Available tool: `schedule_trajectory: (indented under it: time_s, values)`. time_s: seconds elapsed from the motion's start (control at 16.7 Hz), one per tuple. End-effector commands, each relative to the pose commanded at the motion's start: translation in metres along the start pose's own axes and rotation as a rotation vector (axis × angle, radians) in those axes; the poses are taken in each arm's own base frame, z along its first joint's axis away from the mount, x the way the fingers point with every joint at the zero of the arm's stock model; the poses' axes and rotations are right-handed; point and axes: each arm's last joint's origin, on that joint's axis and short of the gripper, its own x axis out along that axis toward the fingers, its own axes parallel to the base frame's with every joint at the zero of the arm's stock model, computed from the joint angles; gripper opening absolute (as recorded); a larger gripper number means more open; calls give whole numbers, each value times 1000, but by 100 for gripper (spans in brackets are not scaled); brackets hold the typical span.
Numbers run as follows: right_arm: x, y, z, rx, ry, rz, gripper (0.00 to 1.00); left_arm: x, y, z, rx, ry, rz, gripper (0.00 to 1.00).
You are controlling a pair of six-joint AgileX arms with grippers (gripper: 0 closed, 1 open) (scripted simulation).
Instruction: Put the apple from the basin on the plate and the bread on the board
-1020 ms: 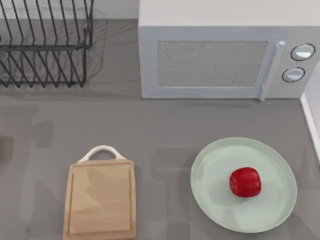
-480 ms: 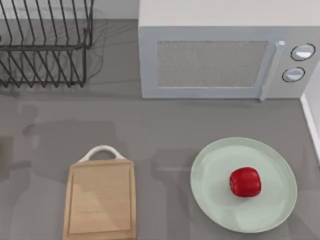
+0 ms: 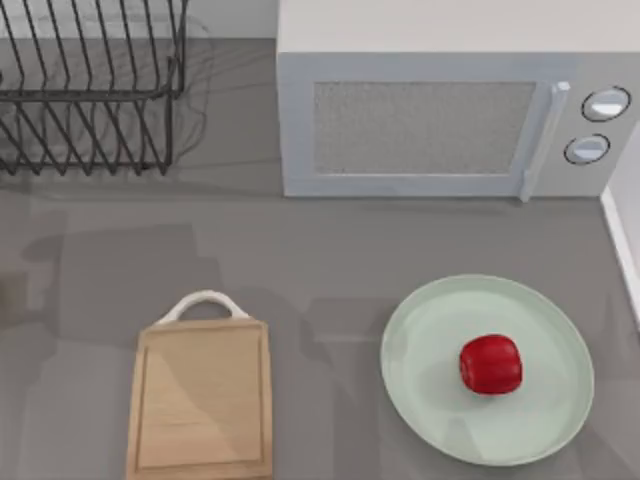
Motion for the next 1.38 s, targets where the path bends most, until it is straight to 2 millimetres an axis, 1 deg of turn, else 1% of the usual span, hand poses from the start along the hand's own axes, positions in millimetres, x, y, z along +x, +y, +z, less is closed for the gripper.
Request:
schedule_trajectory:
  time_s: [0.12,0.18,0.3,0.54,0.6,0.66,0.84,1.38]
  values:
    - [0,0,0,0,0,0,100,1,-2,0,4,0,0,100]
    - [0,0,0,0,0,0,100,6,-1,0,2,3,0,100]
    - [0,0,0,0,0,0,100,22,-1,1,-1,3,0,100]
    - [0,0,0,0,0,0,100,61,0,1,0,-6,0,100]
    - [0,0,0,0,0,0,100,67,0,1,0,-2,0,100]
    - [0,0,0,0,0,0,100,70,0,0,0,0,0,100]
    - [0,0,0,0,0,0,100,70,0,0,0,0,0,100]
    - [0,0,0,0,0,0,100,70,0,0,0,0,0,32]
